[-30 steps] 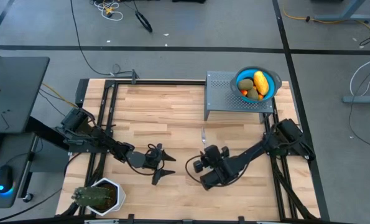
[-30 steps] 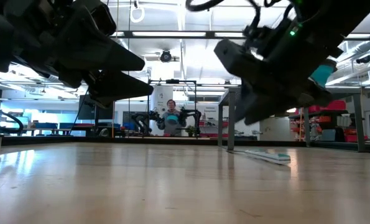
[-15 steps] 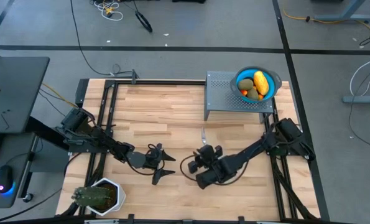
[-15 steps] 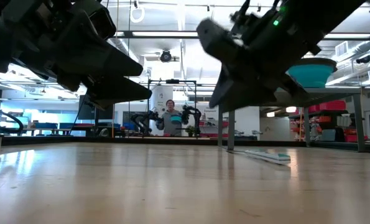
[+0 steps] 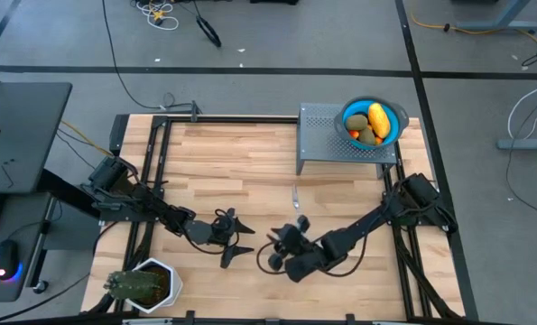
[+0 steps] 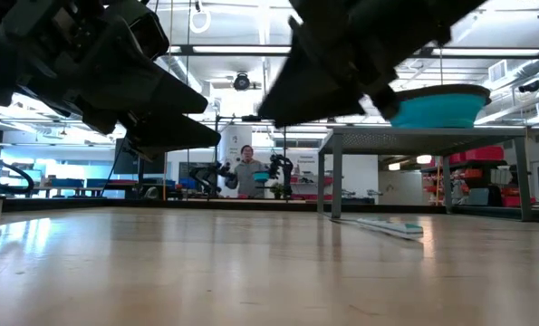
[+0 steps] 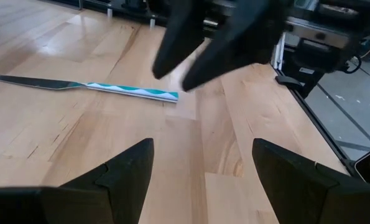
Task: Pick & Place Fruit
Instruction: Put the blue table knife on the shelf
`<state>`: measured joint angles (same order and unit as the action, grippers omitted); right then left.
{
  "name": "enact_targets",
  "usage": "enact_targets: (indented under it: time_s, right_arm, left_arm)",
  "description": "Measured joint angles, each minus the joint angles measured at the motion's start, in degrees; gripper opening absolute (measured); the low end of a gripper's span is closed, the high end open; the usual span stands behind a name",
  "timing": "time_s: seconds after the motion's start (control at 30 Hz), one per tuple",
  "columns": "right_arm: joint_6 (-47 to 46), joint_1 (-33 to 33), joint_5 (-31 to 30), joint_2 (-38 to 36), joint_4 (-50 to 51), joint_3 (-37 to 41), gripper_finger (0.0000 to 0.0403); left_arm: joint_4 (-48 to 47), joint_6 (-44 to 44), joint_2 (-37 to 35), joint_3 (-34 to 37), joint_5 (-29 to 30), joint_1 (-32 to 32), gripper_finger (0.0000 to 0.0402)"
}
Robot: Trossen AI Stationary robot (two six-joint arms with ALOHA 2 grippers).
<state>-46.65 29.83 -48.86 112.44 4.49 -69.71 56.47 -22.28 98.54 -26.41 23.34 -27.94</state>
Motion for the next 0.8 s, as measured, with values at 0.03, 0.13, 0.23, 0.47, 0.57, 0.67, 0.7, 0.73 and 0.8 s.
enact_targets:
  time_s: [0.03,0.13,0.23,0.47,0.57,0.67,0.7,0.73,0.8]
  right_arm:
    - [4.1,0.0,0.8,0.0,-1.6,0.0,0.0112]
    - [14.5,0.1,1.5,-0.3,-4.9,0.0,0.0112]
    - [17.7,0.2,1.5,-2.7,-4.3,0.0,0.0112]
    - [22.6,0.3,9.2,-10.5,-3.9,0.0,0.0112]
    - [26.3,0.1,15.2,-14.0,-3.6,0.0,0.0112]
    - [30.0,-0.5,19.6,-17.3,-2.9,0.0,0.0112]
    - [31.0,-0.8,20.9,-18.5,-1.8,0.0,0.0112]
    - [31.7,-1.3,21.6,-19.6,-0.4,0.0,0.0112]
    - [32.1,-2.5,23.0,-21.4,1.1,0.0,0.0112]
  left_arm:
    - [0.0,0.1,0.0,0.0,0.0,0.0,0.0279]
    - [0.0,0.4,0.0,0.0,-0.1,0.0,0.0279]
    - [-0.1,0.4,0.0,0.0,-0.5,0.0,0.0279]
    - [0.0,1.9,-0.9,0.0,-2.5,0.0,0.0279]
    - [0.1,2.8,-2.6,0.3,-2.8,0.0,0.0279]
    - [-0.4,3.2,-4.4,1.3,-2.8,0.0,0.0279]
    - [-0.6,3.5,-5.2,1.6,-2.8,0.0,0.0279]
    - [-0.6,3.8,-5.9,1.6,-2.8,0.0,0.0279]
    - [-0.5,4.7,-7.6,2.7,-2.3,0.0,0.0279]
